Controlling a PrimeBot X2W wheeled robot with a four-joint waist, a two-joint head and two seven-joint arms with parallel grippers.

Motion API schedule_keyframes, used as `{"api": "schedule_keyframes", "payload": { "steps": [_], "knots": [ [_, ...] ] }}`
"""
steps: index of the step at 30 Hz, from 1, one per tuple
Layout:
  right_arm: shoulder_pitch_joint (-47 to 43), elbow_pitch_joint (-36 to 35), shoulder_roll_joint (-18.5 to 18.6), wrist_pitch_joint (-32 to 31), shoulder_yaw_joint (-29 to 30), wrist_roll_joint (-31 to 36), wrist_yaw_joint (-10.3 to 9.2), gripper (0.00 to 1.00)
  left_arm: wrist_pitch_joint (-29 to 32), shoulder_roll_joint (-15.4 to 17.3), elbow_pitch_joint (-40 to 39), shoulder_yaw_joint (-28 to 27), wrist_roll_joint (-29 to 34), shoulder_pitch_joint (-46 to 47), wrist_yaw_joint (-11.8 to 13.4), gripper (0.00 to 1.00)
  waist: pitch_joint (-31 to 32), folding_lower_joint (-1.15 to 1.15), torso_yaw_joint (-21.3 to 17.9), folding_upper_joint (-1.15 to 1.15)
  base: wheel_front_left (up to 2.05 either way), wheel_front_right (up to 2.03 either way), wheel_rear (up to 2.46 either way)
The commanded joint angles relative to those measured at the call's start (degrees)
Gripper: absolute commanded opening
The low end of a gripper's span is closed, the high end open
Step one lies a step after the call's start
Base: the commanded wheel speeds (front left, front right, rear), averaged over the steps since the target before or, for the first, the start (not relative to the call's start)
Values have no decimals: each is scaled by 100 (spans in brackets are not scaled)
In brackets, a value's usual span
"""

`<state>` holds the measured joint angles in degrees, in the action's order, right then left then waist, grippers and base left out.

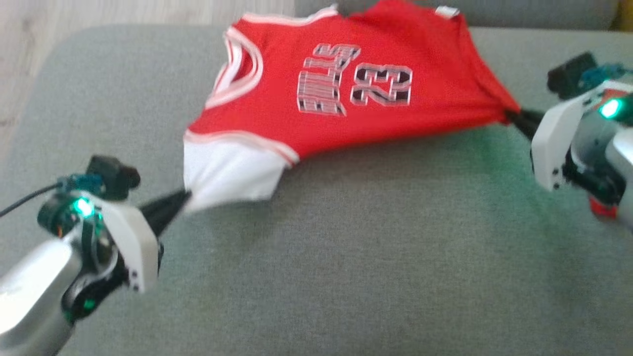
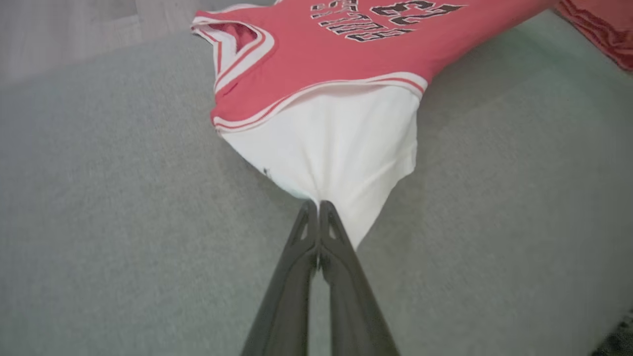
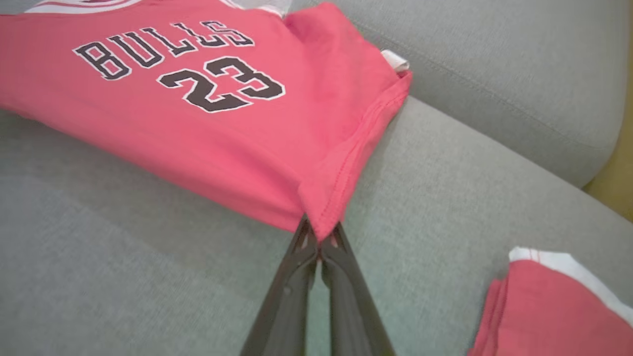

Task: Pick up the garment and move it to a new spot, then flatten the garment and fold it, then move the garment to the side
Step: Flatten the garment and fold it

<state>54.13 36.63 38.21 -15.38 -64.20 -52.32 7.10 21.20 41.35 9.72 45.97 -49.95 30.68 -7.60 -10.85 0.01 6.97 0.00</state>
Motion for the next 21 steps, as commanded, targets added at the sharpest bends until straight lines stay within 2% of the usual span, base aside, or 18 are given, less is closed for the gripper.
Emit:
{"api": "schedule_keyframes", "payload": {
  "steps": [1,7,12,17,21],
  "knots": [
    [-107,-132,211,-44,-20,-127,39,0,134,424,-293,-250,-159,95,12,0,183,-1,-25,0,0,0,0],
    [-433,-548,466,-392,-406,-771,39,0,842,1123,-1471,-188,-1070,-462,15,0,598,-1,-76,0,0,0,0],
    [-709,-906,679,-726,-576,-1217,39,0,1015,1506,-2141,-207,-1362,-798,163,0,792,-1,-130,0,0,0,0],
    [-851,-1215,829,-814,-615,-1436,39,0,843,1587,-2381,-267,-1208,-887,366,0,777,-1,-186,0,0,0,0],
    [-851,-1281,853,-780,-573,-1483,39,0,670,1477,-2303,-326,-1056,-822,498,0,647,-1,-220,0,0,0,0]
  ]
}}
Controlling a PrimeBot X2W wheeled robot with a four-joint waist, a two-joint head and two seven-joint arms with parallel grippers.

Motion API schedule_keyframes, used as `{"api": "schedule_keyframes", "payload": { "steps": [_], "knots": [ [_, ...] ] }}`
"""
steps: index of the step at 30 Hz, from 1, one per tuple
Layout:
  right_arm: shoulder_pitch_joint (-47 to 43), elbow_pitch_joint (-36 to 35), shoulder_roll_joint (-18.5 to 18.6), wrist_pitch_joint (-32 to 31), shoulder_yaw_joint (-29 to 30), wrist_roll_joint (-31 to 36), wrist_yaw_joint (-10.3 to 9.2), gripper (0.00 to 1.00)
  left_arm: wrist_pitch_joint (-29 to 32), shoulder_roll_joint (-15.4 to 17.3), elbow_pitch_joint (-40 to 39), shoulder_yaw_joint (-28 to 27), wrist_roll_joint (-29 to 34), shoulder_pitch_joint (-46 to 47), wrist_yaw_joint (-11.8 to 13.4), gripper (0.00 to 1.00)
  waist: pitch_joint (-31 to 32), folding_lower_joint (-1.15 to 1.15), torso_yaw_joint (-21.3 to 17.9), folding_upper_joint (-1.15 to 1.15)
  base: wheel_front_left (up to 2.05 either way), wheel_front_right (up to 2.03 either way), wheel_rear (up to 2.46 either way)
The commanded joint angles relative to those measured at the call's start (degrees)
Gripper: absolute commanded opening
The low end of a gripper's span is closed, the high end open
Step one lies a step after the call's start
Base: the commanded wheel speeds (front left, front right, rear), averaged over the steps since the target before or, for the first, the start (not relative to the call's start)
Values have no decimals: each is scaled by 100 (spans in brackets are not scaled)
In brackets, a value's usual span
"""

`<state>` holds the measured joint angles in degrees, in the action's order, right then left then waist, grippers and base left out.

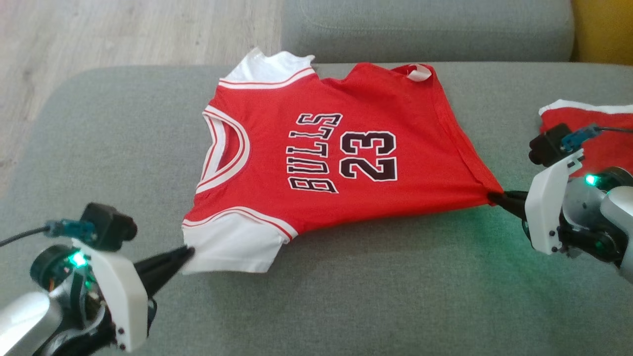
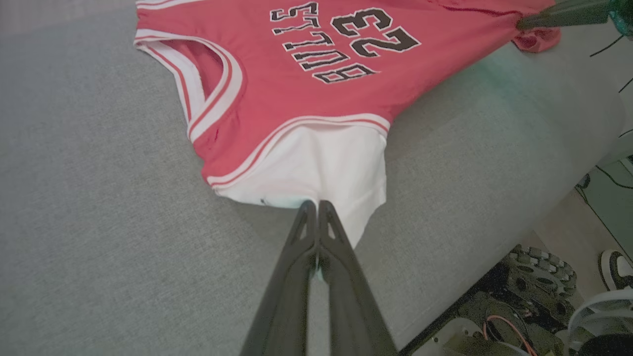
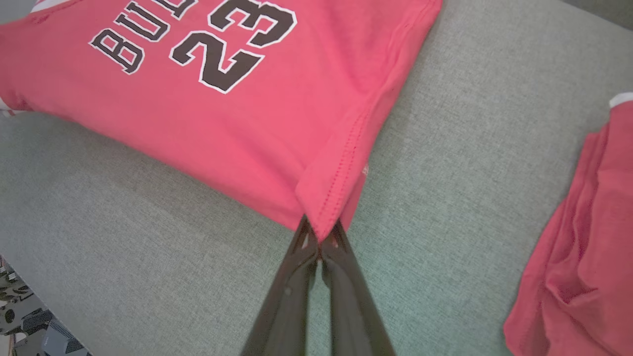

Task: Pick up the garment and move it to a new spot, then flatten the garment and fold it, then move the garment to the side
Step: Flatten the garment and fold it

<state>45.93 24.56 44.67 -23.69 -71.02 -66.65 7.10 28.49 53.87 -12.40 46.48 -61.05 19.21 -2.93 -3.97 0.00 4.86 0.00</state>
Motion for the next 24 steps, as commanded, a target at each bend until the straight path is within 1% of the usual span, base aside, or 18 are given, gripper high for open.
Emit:
{"api": "schedule_keyframes", "payload": {
  "steps": [1,7,12,16,24],
  "knots": [
    [-19,-70,197,70,121,-41,39,0,-101,181,-38,-400,88,367,63,0,-76,0,-13,0,0,0,0],
    [190,54,-2,299,349,-75,39,0,-197,-39,356,-533,295,802,131,0,-406,0,-38,0,0,0,0],
    [475,369,-247,382,508,-36,39,0,-180,-383,939,-586,586,1478,125,0,-712,0,-31,0,0,0,0],
    [717,758,-487,381,554,92,39,0,-134,-691,1575,-517,922,2092,52,0,-915,0,-48,0,0,0,0],
    [1112,1321,-952,430,502,304,39,0,-174,-1229,2860,-75,1688,3082,-249,0,-1192,0,-179,0,0,0,0]
  ]
}}
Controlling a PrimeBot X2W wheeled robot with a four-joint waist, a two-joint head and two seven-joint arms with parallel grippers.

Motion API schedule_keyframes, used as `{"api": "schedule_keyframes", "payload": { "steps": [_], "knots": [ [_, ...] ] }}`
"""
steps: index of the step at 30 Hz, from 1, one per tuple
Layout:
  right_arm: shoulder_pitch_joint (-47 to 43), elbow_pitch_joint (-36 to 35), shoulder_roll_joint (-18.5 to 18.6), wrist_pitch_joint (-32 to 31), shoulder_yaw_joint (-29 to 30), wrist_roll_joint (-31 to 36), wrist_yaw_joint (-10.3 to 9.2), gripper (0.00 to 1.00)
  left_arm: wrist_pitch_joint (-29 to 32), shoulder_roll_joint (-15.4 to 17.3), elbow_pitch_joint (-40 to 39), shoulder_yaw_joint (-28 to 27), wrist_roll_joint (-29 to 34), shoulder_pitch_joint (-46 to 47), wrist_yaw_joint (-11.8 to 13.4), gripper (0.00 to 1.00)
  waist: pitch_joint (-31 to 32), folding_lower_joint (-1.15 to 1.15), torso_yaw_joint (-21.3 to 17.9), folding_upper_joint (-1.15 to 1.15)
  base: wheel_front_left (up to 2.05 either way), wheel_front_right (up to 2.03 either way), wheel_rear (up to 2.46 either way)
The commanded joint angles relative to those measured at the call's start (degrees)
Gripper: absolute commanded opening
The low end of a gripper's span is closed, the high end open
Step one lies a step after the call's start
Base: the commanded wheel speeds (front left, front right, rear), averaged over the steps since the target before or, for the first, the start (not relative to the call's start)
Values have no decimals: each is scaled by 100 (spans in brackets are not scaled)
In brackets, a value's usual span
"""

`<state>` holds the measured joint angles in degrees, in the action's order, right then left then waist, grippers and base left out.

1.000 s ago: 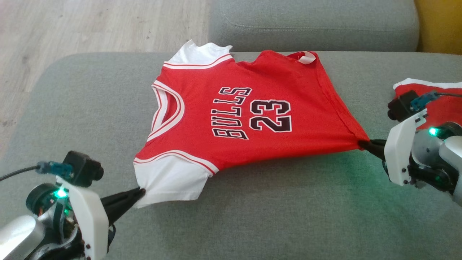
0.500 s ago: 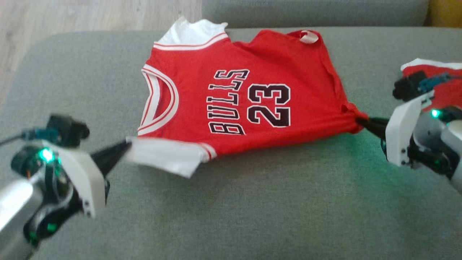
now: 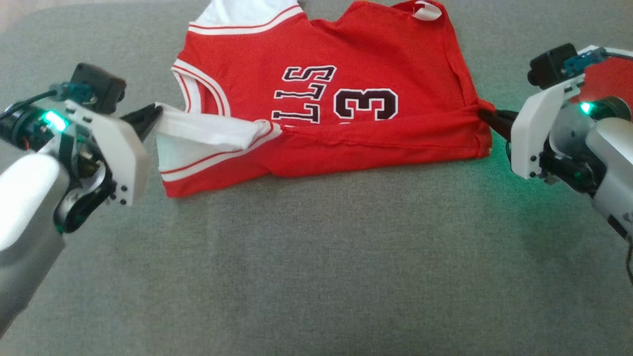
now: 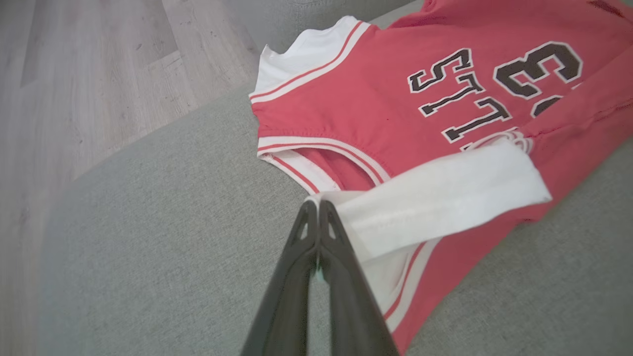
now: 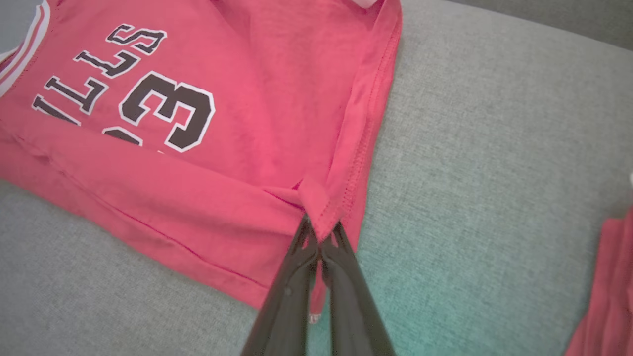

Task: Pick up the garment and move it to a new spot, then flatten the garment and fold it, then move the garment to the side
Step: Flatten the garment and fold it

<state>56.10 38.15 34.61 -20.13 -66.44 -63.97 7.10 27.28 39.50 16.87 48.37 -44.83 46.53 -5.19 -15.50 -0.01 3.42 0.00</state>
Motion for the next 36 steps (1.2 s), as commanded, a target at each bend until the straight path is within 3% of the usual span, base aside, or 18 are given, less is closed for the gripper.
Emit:
{"api": "schedule_keyframes", "payload": {
  "steps": [1,9,10,11,12,13,20,25,29,32,36],
  "knots": [
    [95,-38,53,74,43,36,39,0,-53,208,-67,-264,67,351,-22,0,-39,1,-36,0,0,0,0],
    [370,258,-193,221,-72,103,39,0,-594,-416,1061,154,697,1148,-160,0,-274,1,-155,0,0,0,0],
    [392,296,-214,257,-61,85,39,0,-672,-481,1180,189,755,1223,-166,8,-294,1,-165,0,0,0,0],
    [423,345,-232,328,-37,79,39,0,-765,-540,1302,208,817,1295,-164,26,-314,1,-175,0,0,0,0],
    [464,391,-252,465,-5,104,39,18,-899,-602,1421,209,886,1366,-136,96,-329,1,-181,0,0,0,0],
    [486,452,-283,600,51,94,39,100,-1066,-669,1547,178,937,1426,-64,100,-340,1,-189,0,0,0,0],
    [542,534,-380,1316,296,-2,39,100,-2323,-1015,2139,-150,1030,1541,455,100,-204,1,-205,0,0,0,0],
    [571,629,-469,2544,794,95,39,100,-3712,-1238,2014,-858,705,1357,1067,100,54,1,-146,0,0,0,0],
    [431,813,-696,3400,1346,291,39,100,-4176,-1368,1527,-1380,500,911,1439,100,292,1,-98,0,0,0,0],
    [334,778,-898,3505,2179,744,39,100,-4222,-1421,791,-1831,599,412,1755,100,401,1,-97,0,0,0,0],
    [-459,52,-1386,3510,4151,2026,39,100,-4226,-1704,-439,-2545,1004,-634,2142,100,495,1,-112,0,0,0,0]
  ]
}}
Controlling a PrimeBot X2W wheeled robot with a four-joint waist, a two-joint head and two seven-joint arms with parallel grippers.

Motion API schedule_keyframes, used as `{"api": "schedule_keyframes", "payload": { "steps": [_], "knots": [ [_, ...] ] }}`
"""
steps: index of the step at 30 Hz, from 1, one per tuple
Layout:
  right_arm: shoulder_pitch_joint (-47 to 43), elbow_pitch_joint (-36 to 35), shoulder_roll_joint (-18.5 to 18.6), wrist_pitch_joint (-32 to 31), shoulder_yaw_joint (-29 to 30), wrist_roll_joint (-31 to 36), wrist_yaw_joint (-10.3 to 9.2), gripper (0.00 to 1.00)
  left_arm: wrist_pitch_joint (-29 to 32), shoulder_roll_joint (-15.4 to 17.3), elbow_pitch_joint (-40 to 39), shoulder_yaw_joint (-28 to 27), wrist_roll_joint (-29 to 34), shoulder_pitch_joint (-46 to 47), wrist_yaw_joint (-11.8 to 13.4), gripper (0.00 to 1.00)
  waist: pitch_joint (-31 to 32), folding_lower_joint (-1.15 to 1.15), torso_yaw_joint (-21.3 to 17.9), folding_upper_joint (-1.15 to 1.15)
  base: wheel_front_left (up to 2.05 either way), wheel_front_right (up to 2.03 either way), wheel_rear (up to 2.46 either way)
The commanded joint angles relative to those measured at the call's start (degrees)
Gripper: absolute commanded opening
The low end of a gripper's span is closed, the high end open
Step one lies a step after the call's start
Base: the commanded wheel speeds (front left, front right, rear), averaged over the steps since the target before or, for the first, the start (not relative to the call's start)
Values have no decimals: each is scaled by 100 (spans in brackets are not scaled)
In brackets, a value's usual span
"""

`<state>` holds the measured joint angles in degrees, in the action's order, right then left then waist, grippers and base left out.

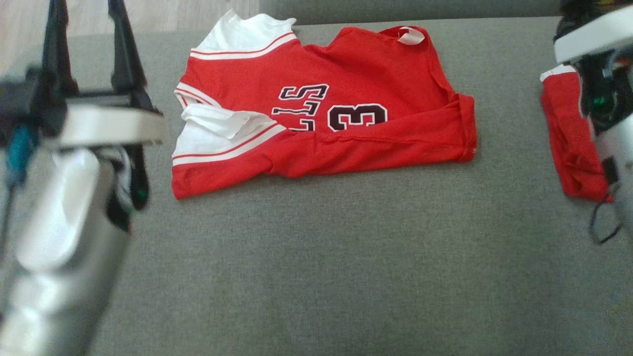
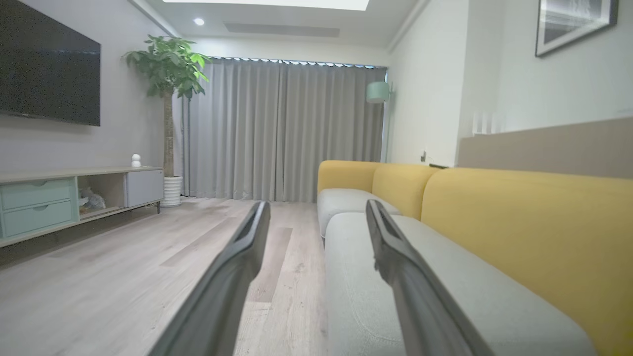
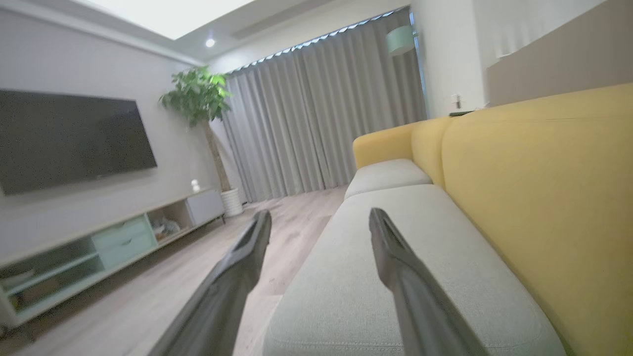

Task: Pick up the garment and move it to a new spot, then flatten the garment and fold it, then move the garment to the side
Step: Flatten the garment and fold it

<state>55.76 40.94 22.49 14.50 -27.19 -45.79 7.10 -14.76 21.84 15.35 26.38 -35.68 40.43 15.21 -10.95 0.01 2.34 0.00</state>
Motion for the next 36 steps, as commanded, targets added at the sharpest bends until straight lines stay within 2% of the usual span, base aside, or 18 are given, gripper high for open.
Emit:
{"api": "schedule_keyframes", "payload": {
  "steps": [1,4,6,7,8,10,15,22,33,36],
  "knots": [
    [-748,-478,-367,48,709,592,39,100,-22,-72,-536,-507,182,-344,178,100,67,-1,-8,0,0,0,0],
    [-1815,-1347,-1112,49,1809,1750,39,100,-22,-388,-1049,-735,597,-1245,230,100,144,-1,-20,0,0,0,0],
    [-2515,-1861,-1619,49,2298,2356,39,100,-23,-599,-1178,-851,847,-1744,224,100,200,-1,1,0,0,0,0],
    [-2844,-2080,-1771,49,2439,2584,39,100,-23,-699,-1187,-901,952,-1964,204,100,234,-1,12,0,0,0,0],
    [-2844,-2080,-1771,49,2439,2584,39,100,-23,-699,-1187,-901,952,-1964,204,100,234,-1,12,0,0,0,0],
    [-3422,-2451,-1920,49,2567,2888,39,100,-23,-933,-1213,-1060,1102,-2350,155,100,290,-1,13,0,0,0,0],
    [-4259,-2869,-1958,49,2274,2497,39,100,-23,-1326,-1039,-1363,1407,-2945,-109,100,290,-1,-58,0,0,0,0],
    [-4142,-3125,-1960,50,2231,2417,39,100,-23,-1406,-364,-1542,1658,-2696,-548,100,-33,-1,-220,0,0,0,0],
    [-4050,-3230,-1961,50,2059,2325,39,100,601,-1303,1464,-1662,1443,-1759,-571,100,-602,-1,-451,0,0,0,0],
    [-4025,-3246,-1961,50,2032,2281,39,100,765,-1244,1874,-1782,1378,-1612,-423,100,-662,-1,-506,0,0,0,0]
  ]
}}
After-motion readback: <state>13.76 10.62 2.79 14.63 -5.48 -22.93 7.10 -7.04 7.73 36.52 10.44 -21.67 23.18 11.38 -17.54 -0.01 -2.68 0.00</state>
